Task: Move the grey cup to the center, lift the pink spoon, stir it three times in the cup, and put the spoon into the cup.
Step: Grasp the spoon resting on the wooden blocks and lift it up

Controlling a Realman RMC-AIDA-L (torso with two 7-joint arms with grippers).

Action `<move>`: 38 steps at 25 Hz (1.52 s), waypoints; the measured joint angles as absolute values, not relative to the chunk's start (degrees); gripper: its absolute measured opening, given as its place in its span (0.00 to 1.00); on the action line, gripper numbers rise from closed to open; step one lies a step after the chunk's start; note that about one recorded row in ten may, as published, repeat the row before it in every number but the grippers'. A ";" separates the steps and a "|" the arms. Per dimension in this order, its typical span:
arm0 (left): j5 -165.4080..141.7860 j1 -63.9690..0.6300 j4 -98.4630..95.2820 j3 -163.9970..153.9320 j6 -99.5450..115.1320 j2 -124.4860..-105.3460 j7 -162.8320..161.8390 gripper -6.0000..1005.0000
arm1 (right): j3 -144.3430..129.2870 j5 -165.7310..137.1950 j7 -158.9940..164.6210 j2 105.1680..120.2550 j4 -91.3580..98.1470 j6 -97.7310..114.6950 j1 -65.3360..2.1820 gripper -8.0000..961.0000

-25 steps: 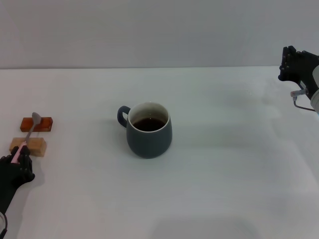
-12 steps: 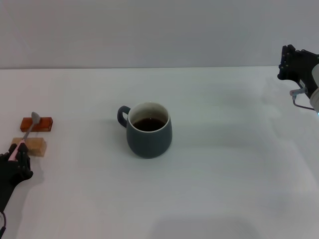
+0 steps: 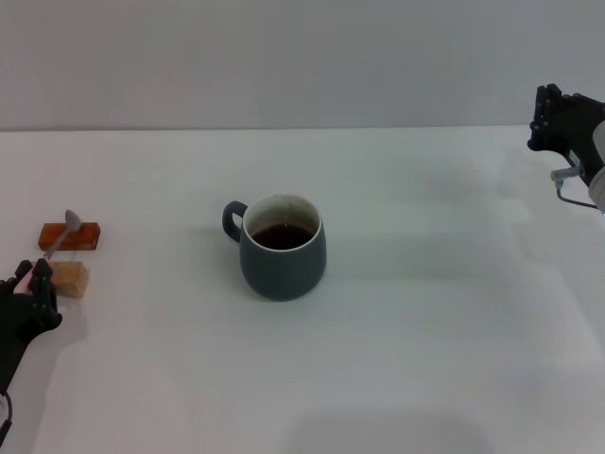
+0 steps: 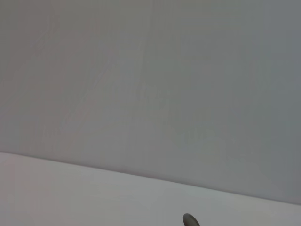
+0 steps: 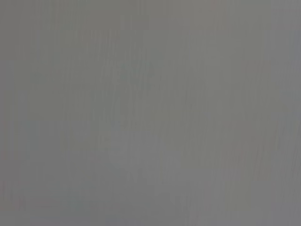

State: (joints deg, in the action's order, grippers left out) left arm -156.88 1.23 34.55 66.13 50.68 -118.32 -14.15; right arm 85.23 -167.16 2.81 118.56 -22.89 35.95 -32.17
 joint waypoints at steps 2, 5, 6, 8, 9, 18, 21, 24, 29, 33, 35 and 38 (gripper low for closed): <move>-156.88 1.25 34.73 66.16 50.71 -118.29 -14.15 0.15 | 85.26 -167.16 2.81 118.57 -22.84 35.95 -32.24 0.06; -156.88 1.36 35.23 66.20 50.72 -118.23 -14.15 0.15 | 85.35 -167.17 2.81 118.56 -22.79 35.95 -32.35 0.06; -156.88 1.36 35.23 66.20 50.72 -118.23 -14.15 0.15 | 85.38 -167.16 2.81 118.56 -22.78 35.95 -32.37 0.06; -156.88 1.38 35.58 66.20 50.72 -118.21 -14.15 0.15 | 85.42 -167.17 2.81 118.56 -22.76 35.95 -32.37 0.06; -156.88 1.38 35.58 66.20 50.72 -118.21 -14.15 0.15 | 85.42 -167.17 2.81 118.56 -22.76 35.95 -32.37 0.06; -156.88 1.54 36.88 66.18 51.24 -118.10 -14.23 0.15 | 85.43 -167.16 2.81 118.56 -22.66 35.95 -32.34 0.06; -156.90 1.65 37.43 66.18 51.30 -118.05 -14.24 0.15 | 85.43 -167.17 2.81 118.56 -22.66 35.95 -32.32 0.06; -156.91 1.67 37.85 66.18 51.31 -117.99 -14.24 0.15 | 85.43 -167.17 2.81 118.57 -22.66 35.95 -32.22 0.06; -156.91 1.80 38.94 66.18 51.35 -117.93 -14.32 0.15 | 85.43 -167.16 2.81 118.56 -22.68 35.95 -32.17 0.06; -156.98 1.84 39.52 66.18 51.79 -117.84 -14.43 0.15 | 85.43 -167.17 2.81 118.56 -22.70 35.95 -32.14 0.06; -157.02 1.84 39.55 66.18 52.25 -117.83 -14.87 0.15 | 85.43 -167.16 2.81 118.57 -22.79 35.95 -32.06 0.06; -157.16 1.85 39.57 66.43 52.79 -117.68 -16.40 0.15 | 85.43 -167.17 2.81 118.56 -22.84 35.95 -31.99 0.06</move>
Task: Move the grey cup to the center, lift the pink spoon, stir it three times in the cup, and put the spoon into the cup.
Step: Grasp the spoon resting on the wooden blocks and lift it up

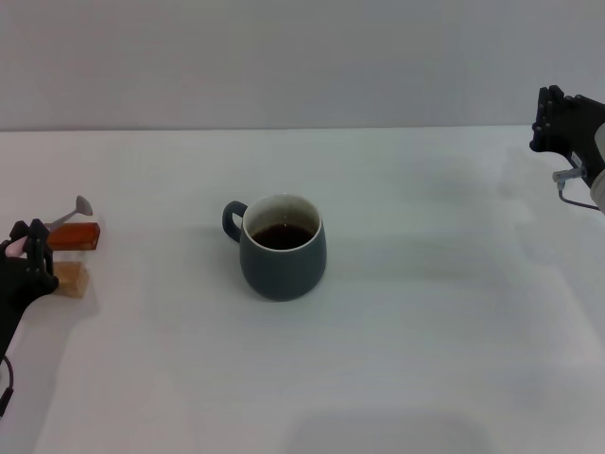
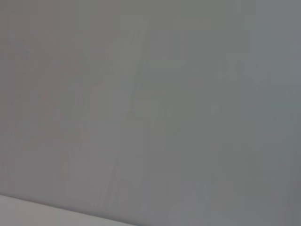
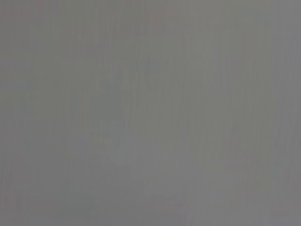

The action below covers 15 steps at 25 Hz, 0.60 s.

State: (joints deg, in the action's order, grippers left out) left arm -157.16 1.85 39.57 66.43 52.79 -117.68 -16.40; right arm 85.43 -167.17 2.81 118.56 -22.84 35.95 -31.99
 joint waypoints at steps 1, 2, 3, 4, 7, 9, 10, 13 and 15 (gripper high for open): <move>-157.23 1.85 39.62 66.57 52.84 -117.63 -16.84 0.15 | 85.43 -167.16 2.81 118.57 -22.85 35.95 -31.99 0.06; -157.32 1.85 39.76 66.65 52.89 -117.58 -17.31 0.15 | 85.43 -167.17 2.81 118.56 -22.84 35.95 -31.99 0.06; -157.36 1.86 39.92 66.66 52.93 -117.50 -17.63 0.15 | 85.43 -167.17 2.81 118.56 -22.80 35.95 -31.99 0.06; -157.36 1.86 39.92 66.66 52.93 -117.50 -17.63 0.15 | 85.44 -167.17 2.81 118.56 -22.77 35.95 -32.01 0.06; -157.70 2.29 41.35 66.42 53.00 -117.05 -19.08 0.15 | 85.43 -167.16 2.81 118.56 -22.73 35.95 -32.10 0.06; -157.90 2.50 41.89 66.33 53.00 -116.89 -19.55 0.15 | 85.43 -167.17 2.81 118.56 -22.72 35.95 -32.12 0.06; -159.04 3.06 43.28 66.46 53.02 -116.46 -21.30 0.15 | 85.43 -167.17 2.81 118.56 -22.71 35.95 -32.13 0.06; -159.46 3.28 43.88 66.58 53.04 -116.25 -22.21 0.15 | 85.43 -167.16 2.81 118.56 -22.69 35.95 -32.14 0.06; -159.78 3.50 45.55 66.45 53.08 -115.21 -24.98 0.15 | 85.45 -167.16 2.81 118.57 -22.67 35.95 -32.19 0.06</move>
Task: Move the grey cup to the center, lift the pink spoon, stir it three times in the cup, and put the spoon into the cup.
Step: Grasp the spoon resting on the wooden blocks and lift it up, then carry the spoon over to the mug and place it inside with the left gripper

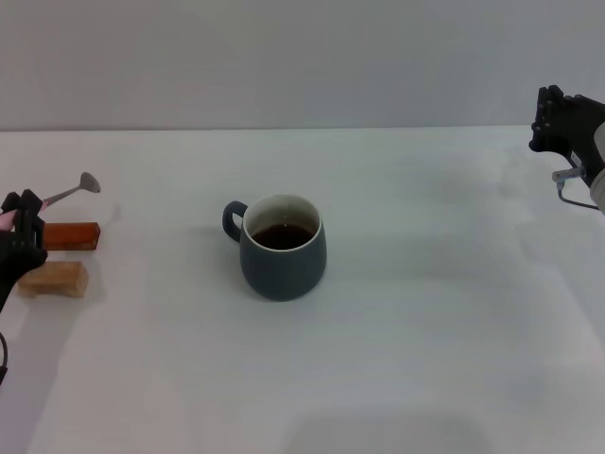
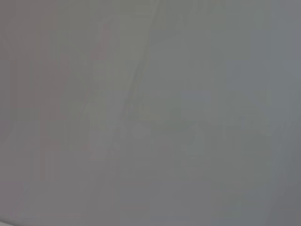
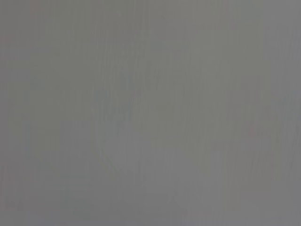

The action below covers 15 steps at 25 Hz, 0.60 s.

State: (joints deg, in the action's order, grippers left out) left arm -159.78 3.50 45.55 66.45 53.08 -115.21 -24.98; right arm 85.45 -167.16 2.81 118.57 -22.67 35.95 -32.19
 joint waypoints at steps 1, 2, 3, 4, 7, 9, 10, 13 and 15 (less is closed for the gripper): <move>-159.80 3.51 45.86 66.35 53.09 -114.93 -25.66 0.15 | 85.45 -167.16 2.81 118.57 -22.67 35.95 -32.19 0.06; -159.87 3.51 46.20 66.27 53.09 -114.66 -26.36 0.15 | 85.47 -167.17 2.81 118.56 -22.67 35.95 -32.22 0.06; -159.87 3.51 46.20 66.27 53.09 -114.66 -26.36 0.15 | 85.49 -167.17 2.81 118.56 -22.66 35.95 -32.24 0.06; -159.87 3.51 46.20 66.27 53.09 -114.66 -26.36 0.15 | 85.51 -167.17 2.81 118.56 -22.63 35.95 -32.26 0.06; -162.19 3.52 47.90 66.43 53.29 -113.46 -31.45 0.15 | 85.52 -167.17 2.81 118.57 -22.54 35.95 -32.27 0.06; -163.03 3.53 48.57 66.53 53.36 -113.08 -33.08 0.15 | 85.56 -167.17 2.81 118.56 -22.50 35.95 -32.31 0.06; -164.11 3.60 49.74 66.47 53.52 -112.30 -35.39 0.15 | 85.61 -167.17 2.81 118.56 -22.50 35.95 -32.34 0.06; -165.11 3.71 51.48 66.26 53.55 -111.14 -37.92 0.15 | 85.84 -167.16 2.81 118.54 -22.50 35.95 -32.34 0.06; -165.39 3.73 52.32 66.04 53.49 -110.50 -38.90 0.15 | 86.25 -167.16 2.81 118.48 -22.50 35.95 -32.34 0.06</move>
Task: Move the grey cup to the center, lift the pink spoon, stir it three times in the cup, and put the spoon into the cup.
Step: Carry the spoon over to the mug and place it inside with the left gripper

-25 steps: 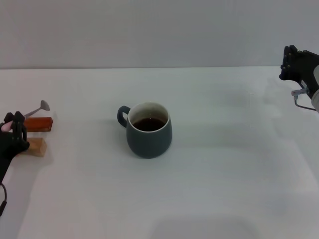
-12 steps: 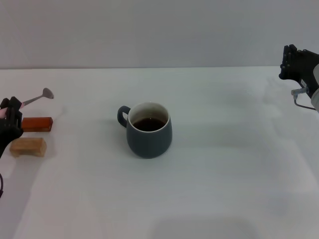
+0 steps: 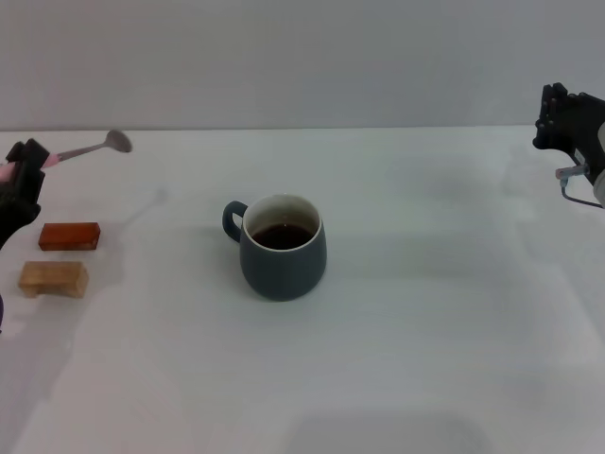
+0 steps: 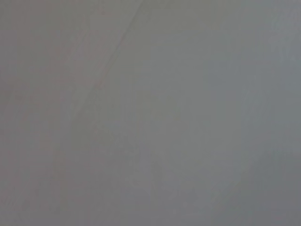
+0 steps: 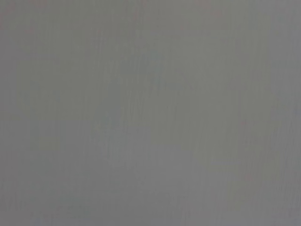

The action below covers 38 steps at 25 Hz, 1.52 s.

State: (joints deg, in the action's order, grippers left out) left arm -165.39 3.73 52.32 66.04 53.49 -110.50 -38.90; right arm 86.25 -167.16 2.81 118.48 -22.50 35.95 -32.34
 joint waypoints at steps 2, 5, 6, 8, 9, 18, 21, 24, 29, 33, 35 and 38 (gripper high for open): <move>-165.46 3.36 54.76 64.43 53.15 -107.87 -41.81 0.15 | 86.28 -167.15 2.81 118.48 -22.49 35.96 -32.32 0.06; -165.47 3.01 55.77 63.55 52.96 -106.60 -43.10 0.15 | 86.35 -167.14 2.81 118.47 -22.50 36.01 -32.24 0.06; -165.52 2.42 56.94 62.31 52.64 -104.86 -44.81 0.15 | 86.35 -167.14 2.81 118.47 -22.50 36.01 -32.24 0.06; -165.54 1.50 58.19 60.61 52.43 -102.85 -46.35 0.15 | 86.63 -167.13 2.81 118.47 -22.50 36.06 -32.18 0.06; -165.56 1.17 58.62 60.03 52.42 -102.22 -46.78 0.15 | 86.77 -167.13 2.81 118.47 -22.50 36.10 -32.14 0.06; -165.53 -3.56 62.13 53.48 52.38 -96.05 -49.91 0.16 | 87.03 -167.15 2.81 118.47 -22.50 36.36 -31.85 0.06; -165.53 -6.01 62.50 50.81 52.22 -94.45 -51.17 0.16 | 87.03 -167.17 2.81 118.49 -22.50 36.40 -31.79 0.06; -165.52 -8.47 62.35 48.49 52.00 -93.47 -52.13 0.16 | 87.03 -167.17 2.81 118.56 -22.33 36.46 -31.79 0.06; -165.58 -12.20 62.01 45.72 49.44 -92.48 -52.76 0.16 | 87.01 -167.17 2.81 118.57 -21.99 36.58 -31.40 0.06; -165.60 -15.54 61.48 43.46 45.07 -91.94 -52.71 0.16 | 87.01 -167.16 2.81 118.56 -22.04 36.70 -30.76 0.06; -165.60 -17.58 59.82 42.56 42.33 -92.15 -52.48 0.16 | 87.01 -167.15 2.81 118.56 -22.09 37.23 -30.22 0.06; -165.59 -18.87 58.32 41.92 41.57 -92.44 -52.52 0.16 | 87.01 -167.10 2.81 118.56 -22.09 37.41 -29.86 0.06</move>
State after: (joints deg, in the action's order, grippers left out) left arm -165.59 -18.87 58.32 41.92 41.57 -92.44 -52.52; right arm 87.01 -167.10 2.81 118.56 -22.09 37.41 -29.86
